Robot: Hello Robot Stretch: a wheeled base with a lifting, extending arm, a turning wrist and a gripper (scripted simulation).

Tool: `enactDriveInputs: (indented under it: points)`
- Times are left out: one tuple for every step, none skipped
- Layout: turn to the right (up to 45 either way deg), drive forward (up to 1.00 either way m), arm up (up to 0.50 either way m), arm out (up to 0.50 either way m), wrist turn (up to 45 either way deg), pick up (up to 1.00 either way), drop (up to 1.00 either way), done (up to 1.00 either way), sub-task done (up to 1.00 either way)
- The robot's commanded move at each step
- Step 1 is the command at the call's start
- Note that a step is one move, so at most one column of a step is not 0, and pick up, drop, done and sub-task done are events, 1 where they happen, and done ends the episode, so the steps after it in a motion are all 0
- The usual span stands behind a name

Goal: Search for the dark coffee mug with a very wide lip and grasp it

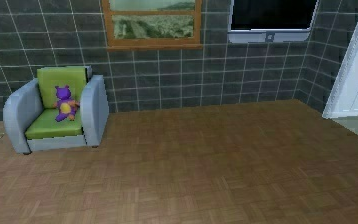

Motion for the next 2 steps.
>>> enactDriveInputs:
  points:
    - [0.0, 0.00, -0.30, 0.00, 0.0, 0.00, 0.00, 0.00, 0.00]
    - [0.0, 0.00, 0.00, 0.00, 0.0, 1.00, 0.00, 0.00, 0.00]
